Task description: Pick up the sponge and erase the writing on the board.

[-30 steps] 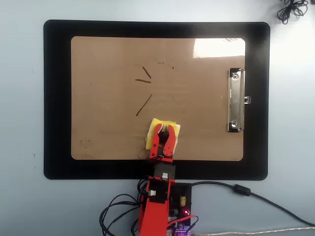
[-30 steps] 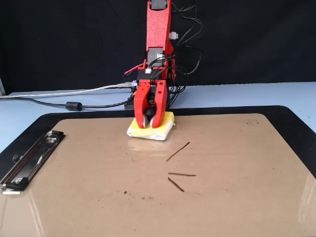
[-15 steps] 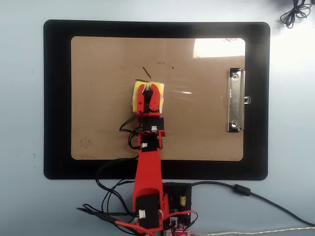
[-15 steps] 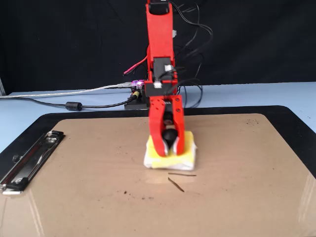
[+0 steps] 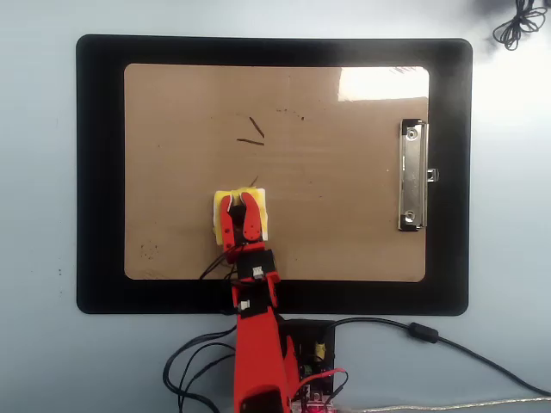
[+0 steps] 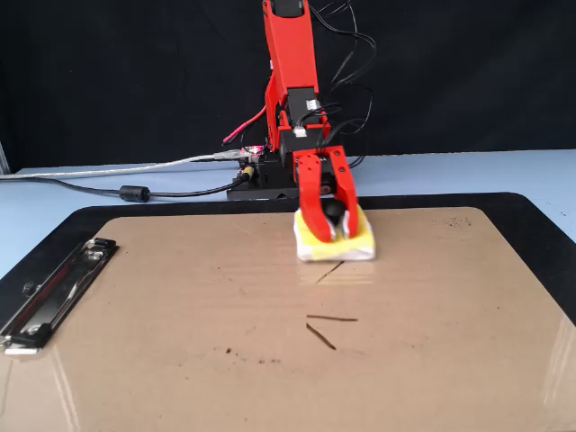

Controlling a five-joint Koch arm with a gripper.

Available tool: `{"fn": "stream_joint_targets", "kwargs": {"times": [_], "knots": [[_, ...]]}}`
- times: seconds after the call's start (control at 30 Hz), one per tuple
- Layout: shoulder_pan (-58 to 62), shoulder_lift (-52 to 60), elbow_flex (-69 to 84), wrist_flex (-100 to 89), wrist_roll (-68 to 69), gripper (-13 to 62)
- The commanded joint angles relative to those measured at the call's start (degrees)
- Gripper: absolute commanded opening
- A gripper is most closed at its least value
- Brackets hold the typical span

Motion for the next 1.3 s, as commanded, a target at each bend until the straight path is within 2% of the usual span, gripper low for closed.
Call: {"fn": "stream_joint_targets", "kwargs": {"times": [0.0,0.07,0.17,0.37,0.43,0.53,0.7,0.83,0.9,1.13,1.2,1.27], "knots": [[-0.97,-9.93,-9.23,-1.41,-2.29,-7.9],[-0.26,-16.87,-16.87,-1.41,-2.29,-8.0],[1.05,-16.26,-16.17,-1.41,-2.29,-8.0],[1.14,11.69,9.67,-1.14,-2.02,-8.0],[1.32,16.44,12.74,-0.79,-1.76,-8.0],[1.41,10.90,9.67,-1.23,-1.58,-8.0],[7.29,-17.58,-18.28,-1.41,-1.58,-8.0],[11.87,-29.62,-35.16,-1.05,-1.49,-8.0],[14.24,-28.83,-31.90,-1.32,-1.32,-8.0],[17.58,-5.10,-4.75,-1.41,2.55,-8.0],[17.31,-5.98,-7.38,-1.41,2.64,-8.0],[16.88,-13.18,-15.38,-1.14,2.64,-7.9]]}}
